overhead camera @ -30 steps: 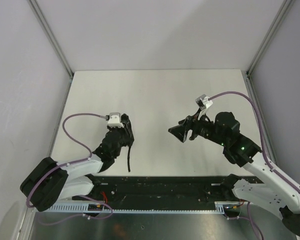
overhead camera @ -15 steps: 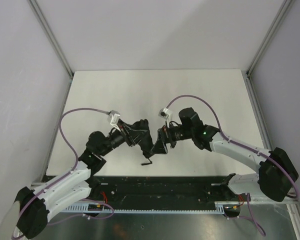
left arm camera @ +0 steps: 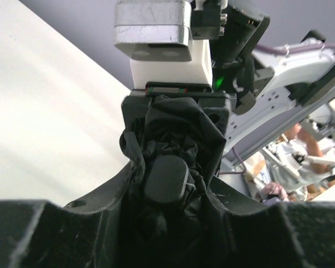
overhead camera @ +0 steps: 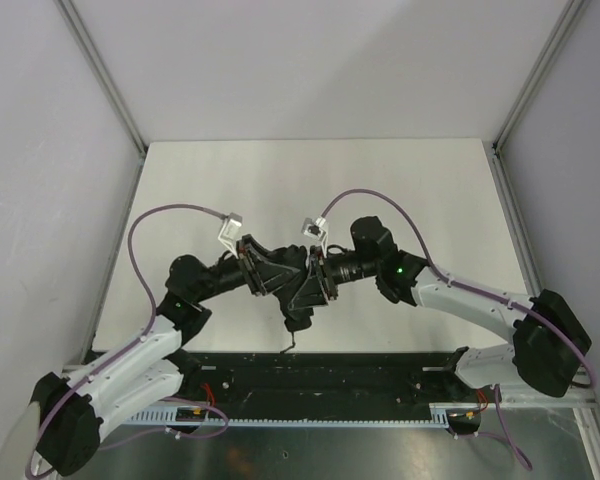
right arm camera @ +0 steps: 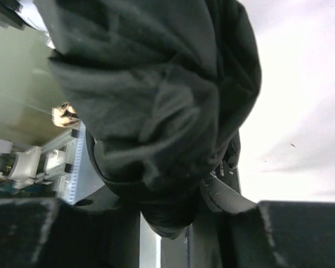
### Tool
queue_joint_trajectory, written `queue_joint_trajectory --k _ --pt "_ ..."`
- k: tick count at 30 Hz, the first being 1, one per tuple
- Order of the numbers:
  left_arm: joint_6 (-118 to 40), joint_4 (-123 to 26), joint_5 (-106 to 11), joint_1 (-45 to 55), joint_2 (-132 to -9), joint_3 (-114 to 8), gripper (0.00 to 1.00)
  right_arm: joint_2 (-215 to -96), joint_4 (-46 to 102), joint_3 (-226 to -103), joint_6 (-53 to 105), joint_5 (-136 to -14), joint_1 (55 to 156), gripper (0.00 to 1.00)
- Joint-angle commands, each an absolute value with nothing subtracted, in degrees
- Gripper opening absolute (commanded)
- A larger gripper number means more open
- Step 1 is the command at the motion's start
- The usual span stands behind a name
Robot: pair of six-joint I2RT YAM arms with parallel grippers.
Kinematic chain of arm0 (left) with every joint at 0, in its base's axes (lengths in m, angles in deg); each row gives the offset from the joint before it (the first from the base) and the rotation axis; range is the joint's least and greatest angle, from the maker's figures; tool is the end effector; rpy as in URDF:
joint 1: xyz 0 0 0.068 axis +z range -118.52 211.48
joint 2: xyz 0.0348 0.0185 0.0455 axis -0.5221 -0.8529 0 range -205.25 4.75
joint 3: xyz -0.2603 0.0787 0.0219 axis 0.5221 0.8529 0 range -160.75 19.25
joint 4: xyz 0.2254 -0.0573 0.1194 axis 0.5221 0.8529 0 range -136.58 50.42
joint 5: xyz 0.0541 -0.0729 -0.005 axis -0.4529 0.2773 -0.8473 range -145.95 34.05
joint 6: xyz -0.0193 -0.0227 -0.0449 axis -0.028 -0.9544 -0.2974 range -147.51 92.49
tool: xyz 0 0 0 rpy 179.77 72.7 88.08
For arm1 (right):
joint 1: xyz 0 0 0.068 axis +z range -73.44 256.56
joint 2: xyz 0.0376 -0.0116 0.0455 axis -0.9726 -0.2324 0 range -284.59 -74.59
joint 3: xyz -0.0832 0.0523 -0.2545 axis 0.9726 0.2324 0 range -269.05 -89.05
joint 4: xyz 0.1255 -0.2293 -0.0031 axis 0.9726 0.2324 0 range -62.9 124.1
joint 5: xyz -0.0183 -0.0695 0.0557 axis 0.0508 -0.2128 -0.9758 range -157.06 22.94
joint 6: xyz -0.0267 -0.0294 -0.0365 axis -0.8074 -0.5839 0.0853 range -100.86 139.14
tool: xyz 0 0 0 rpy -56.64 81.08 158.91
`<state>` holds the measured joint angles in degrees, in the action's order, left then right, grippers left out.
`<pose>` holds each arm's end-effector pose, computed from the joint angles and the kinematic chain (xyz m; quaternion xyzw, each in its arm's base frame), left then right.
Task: Put away the umbrella
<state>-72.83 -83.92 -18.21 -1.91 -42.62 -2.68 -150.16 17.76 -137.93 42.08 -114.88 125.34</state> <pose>0.1452 -0.1217 0.2777 0.1879 0.6190 -0.6235 0.4391 0.1737 0.2381 0.2835 -0.3986 0.6643 0.5818 0.2476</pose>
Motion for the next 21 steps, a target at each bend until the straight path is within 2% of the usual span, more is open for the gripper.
queue_joint_trajectory --k 1,2,4,5,6,10,13,16,21 --pt "-79.4 -89.4 -16.6 1.5 -41.9 -5.9 0.35 -152.7 3.8 -140.0 50.5 -118.6 125.2 0.12" --pt "-80.2 -89.4 -16.5 2.9 -41.5 -5.8 0.49 -153.0 3.0 -139.9 51.3 -119.3 124.9 0.06" --pt "-81.6 -89.4 -16.5 5.8 -40.0 -5.1 0.83 -153.3 2.3 -139.8 52.5 -119.7 123.7 0.01" --pt "-82.2 -89.3 -15.9 7.6 -39.1 -4.7 0.91 -153.3 2.5 -139.8 52.9 -119.6 122.7 0.01" --pt "-83.0 -89.3 -15.1 9.6 -38.0 -4.2 0.95 -153.2 3.1 -139.8 53.2 -119.4 121.4 0.0" --pt "-83.9 -82.6 -12.0 19.9 -34.0 -3.5 0.99 -153.5 7.8 -139.8 53.6 -119.3 113.1 0.0" --pt "-81.1 -70.1 -12.3 25.6 -32.3 -4.6 0.99 -156.4 12.0 -140.1 53.8 -118.8 105.2 0.0" --pt "-77.2 -62.1 -13.5 26.2 -32.9 -6.1 0.99 -162.9 14.9 -142.7 54.9 -118.8 96.6 0.0" --pt "-75.2 -60.7 -8.8 25.2 -35.9 -7.4 1.0 -177.3 15.5 -153.2 53.9 -119.3 87.7 0.0"
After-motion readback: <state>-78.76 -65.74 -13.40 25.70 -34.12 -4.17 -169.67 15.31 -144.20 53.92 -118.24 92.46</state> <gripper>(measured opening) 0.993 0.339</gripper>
